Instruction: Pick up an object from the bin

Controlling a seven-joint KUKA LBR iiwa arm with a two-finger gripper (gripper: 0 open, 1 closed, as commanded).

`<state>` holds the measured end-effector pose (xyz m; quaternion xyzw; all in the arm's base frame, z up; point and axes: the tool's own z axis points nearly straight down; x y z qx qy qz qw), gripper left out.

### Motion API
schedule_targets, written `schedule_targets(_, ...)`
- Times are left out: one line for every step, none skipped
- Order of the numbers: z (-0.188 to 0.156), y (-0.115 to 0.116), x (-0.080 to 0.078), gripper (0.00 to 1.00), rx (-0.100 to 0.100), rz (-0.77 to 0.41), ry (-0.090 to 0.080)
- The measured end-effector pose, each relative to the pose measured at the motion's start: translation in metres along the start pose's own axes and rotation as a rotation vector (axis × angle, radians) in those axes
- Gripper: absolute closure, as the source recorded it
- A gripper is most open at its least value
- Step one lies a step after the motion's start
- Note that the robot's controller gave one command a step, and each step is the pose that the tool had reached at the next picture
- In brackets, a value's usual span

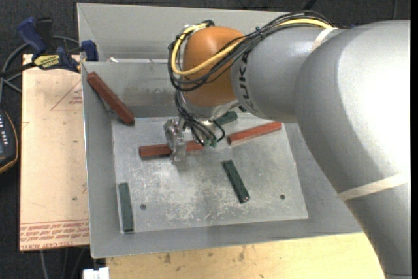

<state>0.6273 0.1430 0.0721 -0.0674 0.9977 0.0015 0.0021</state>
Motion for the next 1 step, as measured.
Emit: schedule_targets(-0.1527, 0.0118, -0.0018, 1.0, 0.001, -0.067, -0.008)
